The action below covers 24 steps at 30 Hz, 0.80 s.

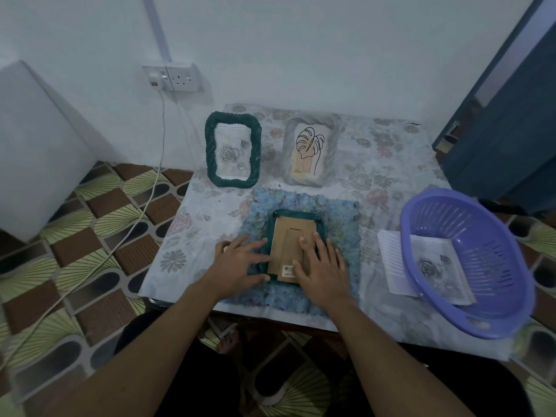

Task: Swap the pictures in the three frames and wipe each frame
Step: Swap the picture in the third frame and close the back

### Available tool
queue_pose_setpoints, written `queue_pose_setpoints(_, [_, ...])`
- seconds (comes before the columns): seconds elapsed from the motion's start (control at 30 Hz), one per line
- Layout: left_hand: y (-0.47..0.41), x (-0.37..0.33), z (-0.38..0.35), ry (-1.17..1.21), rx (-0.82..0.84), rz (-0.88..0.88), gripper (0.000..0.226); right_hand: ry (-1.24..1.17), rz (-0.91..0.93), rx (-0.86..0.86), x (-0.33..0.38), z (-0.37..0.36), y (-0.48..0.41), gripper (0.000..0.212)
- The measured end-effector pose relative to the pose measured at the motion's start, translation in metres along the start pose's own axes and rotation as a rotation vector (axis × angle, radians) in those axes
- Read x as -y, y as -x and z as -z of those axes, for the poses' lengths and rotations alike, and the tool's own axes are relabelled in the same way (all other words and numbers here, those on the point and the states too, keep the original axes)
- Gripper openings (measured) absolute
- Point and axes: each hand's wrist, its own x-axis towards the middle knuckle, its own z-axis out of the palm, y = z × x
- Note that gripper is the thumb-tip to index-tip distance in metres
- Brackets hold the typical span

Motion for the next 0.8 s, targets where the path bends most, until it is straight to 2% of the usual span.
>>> queue_pose_setpoints(0.17, [-0.004,-0.008,0.006,-0.116,0.073,-0.049,0.038,0.001,0.009,-0.005,0.000,0.000,0.000,0.065])
queue_pose_setpoints(0.33, [-0.004,-0.014,0.013,-0.270,0.062,-0.152,0.030,0.011,0.002,-0.012,-0.001,-0.002,-0.001,0.063])
queue_pose_setpoints(0.47, [0.001,-0.007,-0.003,-0.303,-0.119,-0.279,0.010,0.015,-0.001,-0.002,0.000,-0.002,-0.002,0.061])
queue_pose_setpoints(0.57, [0.005,-0.006,-0.017,-0.311,-0.226,-0.286,0.020,0.009,0.004,-0.005,-0.001,-0.003,-0.001,0.060])
queue_pose_setpoints(0.67, [0.007,-0.008,-0.022,-0.270,-0.317,-0.290,0.015,0.023,0.003,-0.006,-0.001,-0.003,-0.001,0.062])
queue_pose_setpoints(0.7, [0.007,-0.007,-0.023,-0.265,-0.328,-0.297,0.010,0.024,0.003,-0.005,0.000,-0.003,-0.002,0.063])
queue_pose_setpoints(0.8, [0.009,-0.007,-0.027,-0.244,-0.313,-0.258,0.017,0.017,0.000,-0.004,-0.001,-0.004,-0.002,0.061])
